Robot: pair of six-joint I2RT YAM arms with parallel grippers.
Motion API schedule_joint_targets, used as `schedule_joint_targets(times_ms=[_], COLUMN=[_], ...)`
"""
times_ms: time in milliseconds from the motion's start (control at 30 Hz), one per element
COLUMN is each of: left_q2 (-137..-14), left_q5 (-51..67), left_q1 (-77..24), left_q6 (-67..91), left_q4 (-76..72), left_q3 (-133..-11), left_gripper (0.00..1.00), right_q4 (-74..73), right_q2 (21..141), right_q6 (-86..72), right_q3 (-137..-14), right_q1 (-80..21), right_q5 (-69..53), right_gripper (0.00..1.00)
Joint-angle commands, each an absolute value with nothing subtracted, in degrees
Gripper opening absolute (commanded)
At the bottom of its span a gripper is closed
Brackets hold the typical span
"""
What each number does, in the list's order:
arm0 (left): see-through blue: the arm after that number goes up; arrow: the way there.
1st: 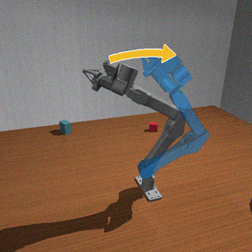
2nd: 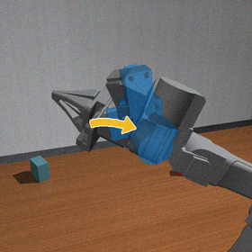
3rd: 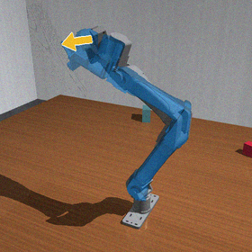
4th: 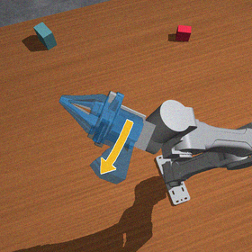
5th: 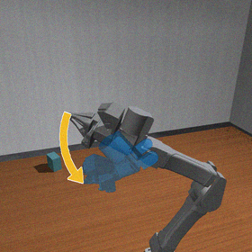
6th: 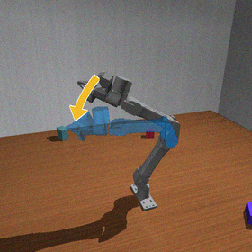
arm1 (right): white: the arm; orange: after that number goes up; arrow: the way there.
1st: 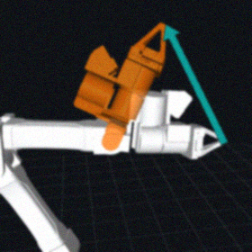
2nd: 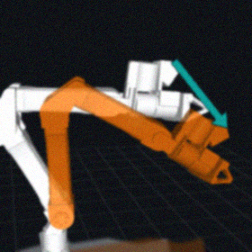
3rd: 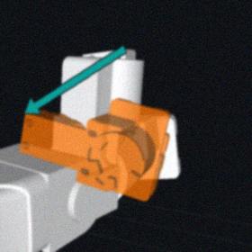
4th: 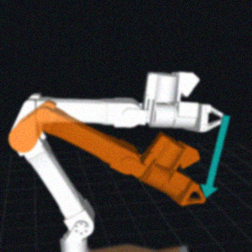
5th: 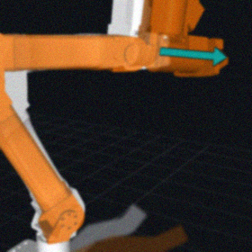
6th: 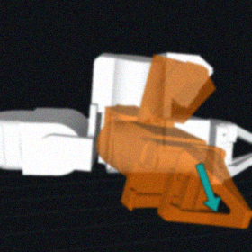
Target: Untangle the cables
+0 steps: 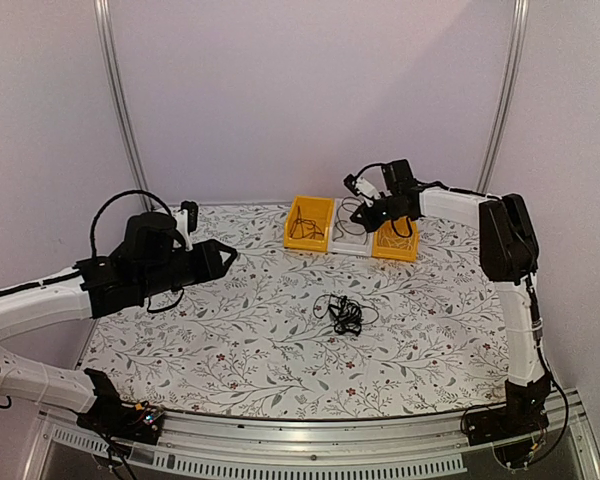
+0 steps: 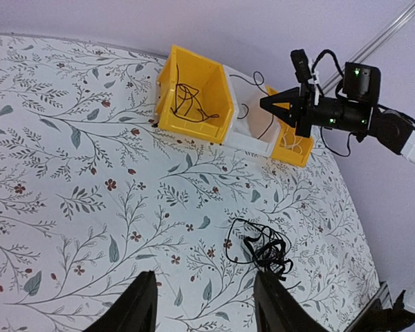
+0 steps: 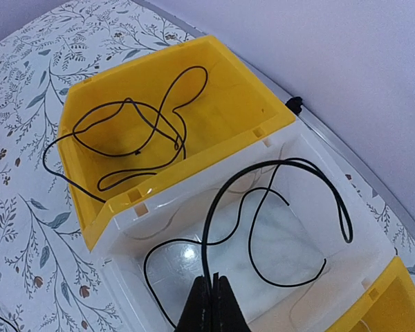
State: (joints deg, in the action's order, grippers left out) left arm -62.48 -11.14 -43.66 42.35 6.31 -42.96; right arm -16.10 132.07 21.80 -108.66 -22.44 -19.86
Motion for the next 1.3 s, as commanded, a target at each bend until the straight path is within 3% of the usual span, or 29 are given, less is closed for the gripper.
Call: schedule_joint_targets(times_ms=[0, 300, 533, 867, 933, 1067, 1267], left_q2=[-62.83, -63.84, -64.71, -66.1, -66.48, -67.12, -67.53], left_q5=[-11.08, -10.94, -10.72, -9.9, -9.62, -9.41, -8.96], left_q1=[-42.98, -42.99, -42.98, -42.87, -42.81, -42.75, -42.71], left_q6=[43.2, 43.17, 42.45, 40.93, 40.43, 40.03, 40.44], left_q4=[6.19, 5.34, 3.65, 0.89, -0.92, -1.71, -2.22], left_q3=[-41.84, -42.01, -41.85, -40.61, -40.69, -40.81, -40.46], left_gripper=[0.51, 0.51, 0.51, 0.51, 0.51, 0.51, 0.51], right_q4=[-20.02, -20.14, -28.58, -34.14, -34.93, -35.51, -37.55], right_q2=[136.62, 138.23, 142.26, 141.18, 139.96, 136.22, 128.33], right_q6=[22.88, 25.04, 32.94, 35.2, 35.82, 36.68, 37.06], right_q3=[-111.17, -110.84, -117.77, -117.04, -115.37, -112.33, -109.24], right_q1=[-22.59, -23.64, -28.17, -28.98, -29.21, -29.23, -29.18], right_q5=[-19.67, -16.77, -2.11, 1.76, 1.5, 1.65, 0.62], right_gripper=[0.0, 0.0, 0.0, 0.03, 0.06, 0.24, 0.37])
